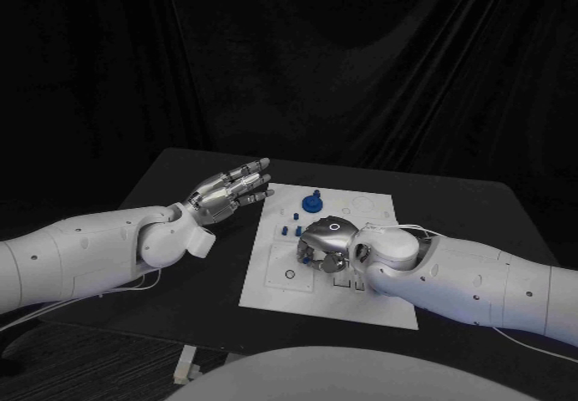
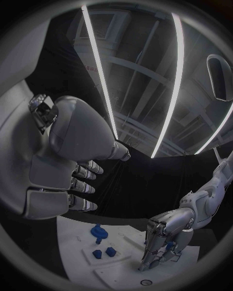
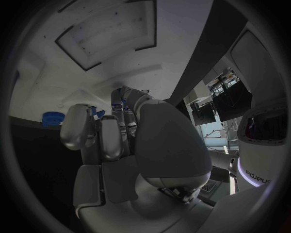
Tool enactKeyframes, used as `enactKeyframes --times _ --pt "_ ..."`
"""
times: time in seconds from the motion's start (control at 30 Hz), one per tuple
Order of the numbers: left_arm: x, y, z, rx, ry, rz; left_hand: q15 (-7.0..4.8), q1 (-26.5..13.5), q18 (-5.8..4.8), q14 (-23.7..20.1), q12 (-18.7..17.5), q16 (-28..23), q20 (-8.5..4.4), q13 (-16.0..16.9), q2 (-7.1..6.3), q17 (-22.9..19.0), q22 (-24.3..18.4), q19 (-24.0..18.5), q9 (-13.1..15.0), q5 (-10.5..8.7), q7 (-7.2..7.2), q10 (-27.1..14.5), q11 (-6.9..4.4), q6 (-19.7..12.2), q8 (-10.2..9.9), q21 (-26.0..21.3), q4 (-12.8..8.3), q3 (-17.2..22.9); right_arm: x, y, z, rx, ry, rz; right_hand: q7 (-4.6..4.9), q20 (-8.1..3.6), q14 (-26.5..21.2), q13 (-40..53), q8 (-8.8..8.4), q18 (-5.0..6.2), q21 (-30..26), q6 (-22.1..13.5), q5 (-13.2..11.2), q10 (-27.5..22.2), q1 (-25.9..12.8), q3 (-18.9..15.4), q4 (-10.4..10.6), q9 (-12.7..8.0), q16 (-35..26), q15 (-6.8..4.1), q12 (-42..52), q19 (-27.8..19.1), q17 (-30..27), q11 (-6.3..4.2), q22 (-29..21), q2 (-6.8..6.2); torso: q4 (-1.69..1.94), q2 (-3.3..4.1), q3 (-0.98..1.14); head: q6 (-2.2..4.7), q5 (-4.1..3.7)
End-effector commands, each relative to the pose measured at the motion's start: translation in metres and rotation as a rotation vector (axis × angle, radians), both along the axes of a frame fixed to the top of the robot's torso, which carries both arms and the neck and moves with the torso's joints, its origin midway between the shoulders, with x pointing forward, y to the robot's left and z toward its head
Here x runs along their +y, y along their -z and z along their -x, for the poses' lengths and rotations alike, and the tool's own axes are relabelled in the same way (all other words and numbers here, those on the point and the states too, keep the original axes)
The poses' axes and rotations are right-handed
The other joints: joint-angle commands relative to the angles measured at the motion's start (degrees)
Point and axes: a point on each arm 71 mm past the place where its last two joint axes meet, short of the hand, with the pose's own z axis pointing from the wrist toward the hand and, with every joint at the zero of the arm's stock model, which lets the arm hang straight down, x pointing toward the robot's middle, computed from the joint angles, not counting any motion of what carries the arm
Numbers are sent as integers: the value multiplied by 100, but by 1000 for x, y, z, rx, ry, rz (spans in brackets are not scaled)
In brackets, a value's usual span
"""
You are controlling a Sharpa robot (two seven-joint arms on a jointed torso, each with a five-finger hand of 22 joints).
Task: Assemble the parts on the task board
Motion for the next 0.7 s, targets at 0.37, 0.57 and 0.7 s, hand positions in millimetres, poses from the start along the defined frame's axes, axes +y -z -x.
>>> enactKeyframes --times 0.37,0.57,0.7 --pt "-2 1 1 14 17 14 24 -20 102 -14 24 15 -13 4 32 6 -8 -18 0 -11 0 -3 -8 -6 30 12 -10 -11 -3 3 -3 -2 33 29 28 -13 84 5 -48 107 -85 -64 27 12 -37 -25 -6 -26 -55 -48 -2 -45 -54 19 832 30 2 2 -1 -1 -3" --pt "-3 1 1 16 20 13 28 -30 102 -13 24 17 -11 4 43 6 -6 -17 0 -15 0 -4 -5 -4 30 13 -2 -12 -3 5 -4 5 43 46 77 8 54 -1 -175 122 -188 -240 32 -60 -77 -15 -15 -85 -105 -16 -49 -86 -124 60 806 24 -1 -1 0 -1 -4" --pt "-3 2 1 17 22 14 30 -32 102 -13 25 19 -10 4 47 7 -5 -16 0 -14 1 -4 -4 -3 30 14 -1 -12 -3 6 -5 10 46 57 127 32 32 -5 -270 128 -244 -389 28 -123 -98 -5 -22 -132 -130 18 -76 -112 -159 103 793 11 -1 -2 -1 -1 -5"
